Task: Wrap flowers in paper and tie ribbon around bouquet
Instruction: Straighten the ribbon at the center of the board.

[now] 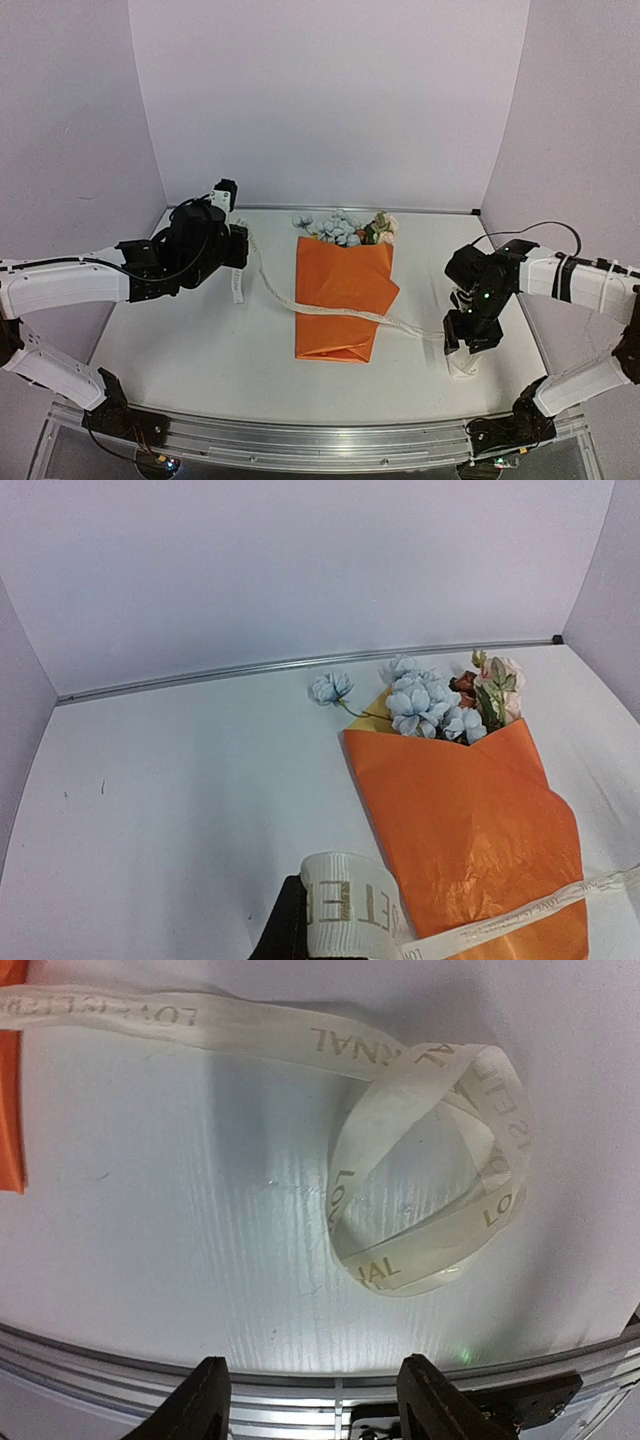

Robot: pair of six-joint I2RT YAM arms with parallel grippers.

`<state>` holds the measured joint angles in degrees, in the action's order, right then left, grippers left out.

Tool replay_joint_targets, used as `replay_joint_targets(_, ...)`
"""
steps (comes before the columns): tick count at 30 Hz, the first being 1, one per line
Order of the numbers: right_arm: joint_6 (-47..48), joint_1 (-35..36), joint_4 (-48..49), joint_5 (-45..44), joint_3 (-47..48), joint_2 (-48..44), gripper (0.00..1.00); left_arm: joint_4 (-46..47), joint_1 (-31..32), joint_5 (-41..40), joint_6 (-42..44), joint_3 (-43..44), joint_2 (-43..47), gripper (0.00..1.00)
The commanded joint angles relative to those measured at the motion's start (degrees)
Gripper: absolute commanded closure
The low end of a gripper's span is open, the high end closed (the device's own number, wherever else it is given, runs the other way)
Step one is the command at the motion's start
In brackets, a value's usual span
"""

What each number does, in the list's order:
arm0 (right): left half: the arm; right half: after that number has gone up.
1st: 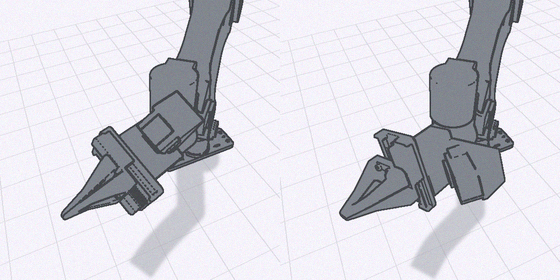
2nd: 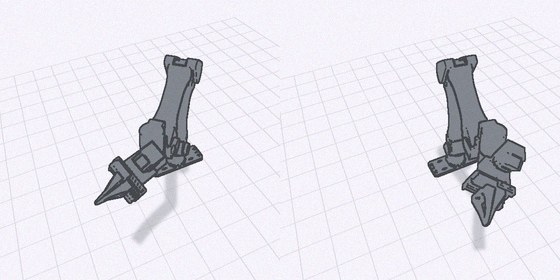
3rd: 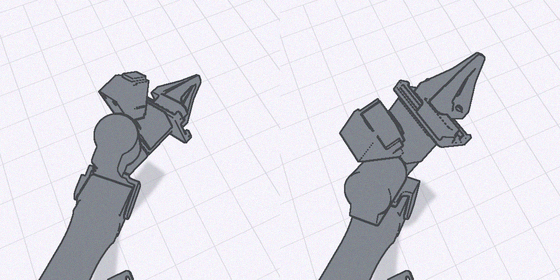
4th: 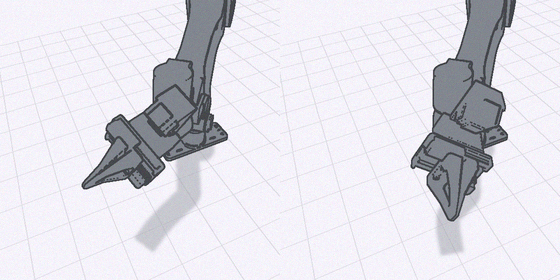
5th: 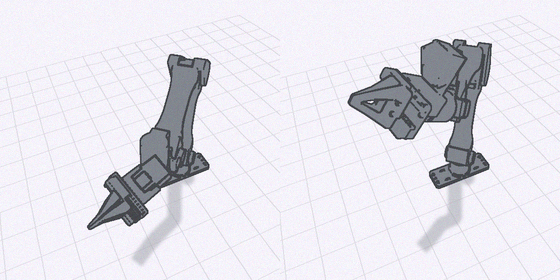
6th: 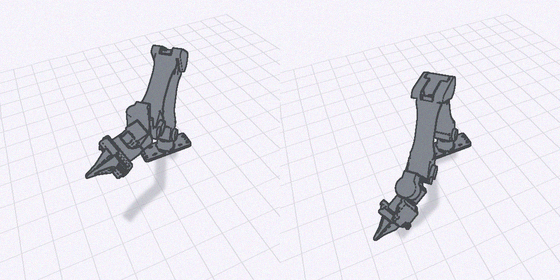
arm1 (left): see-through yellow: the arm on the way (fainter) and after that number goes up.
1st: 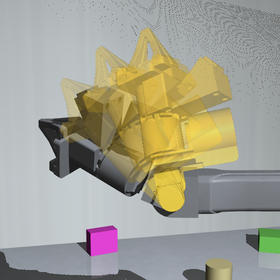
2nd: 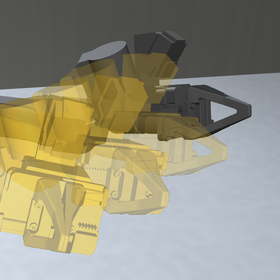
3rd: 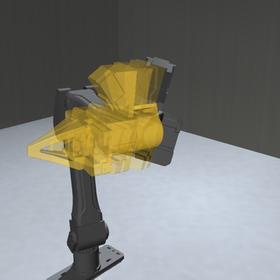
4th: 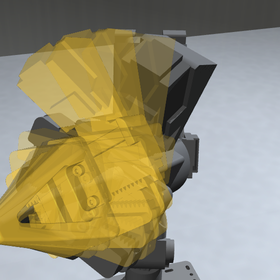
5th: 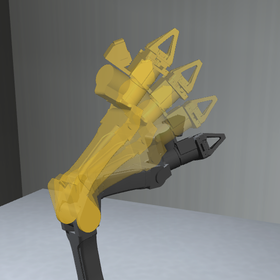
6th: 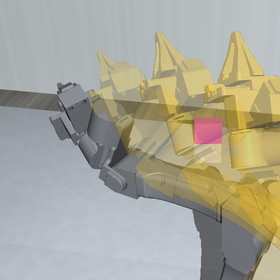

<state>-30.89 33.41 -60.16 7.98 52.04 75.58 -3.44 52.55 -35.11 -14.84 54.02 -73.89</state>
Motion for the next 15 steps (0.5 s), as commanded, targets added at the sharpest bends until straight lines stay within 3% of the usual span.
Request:
replay_joint_targets(1,-2.41,-0.80,5.46,-7.79,-1.25,3.79,0.42,-1.22,-1.95,0.42,-2.60,0.09,1.55,1.00)
replay_joint_targets(11,-4.83,-4.11,13.20,-4.68,-1.22,15.91,0.47,-2.42,-3.63,1.08,-3.71,-0.64,2.05,1.00)
replay_joint_targets(15,-6.46,-5.74,16.19,-2.82,-2.70,19.29,0.55,-2.91,-4.51,0.61,-3.62,-1.18,2.67,1.00)
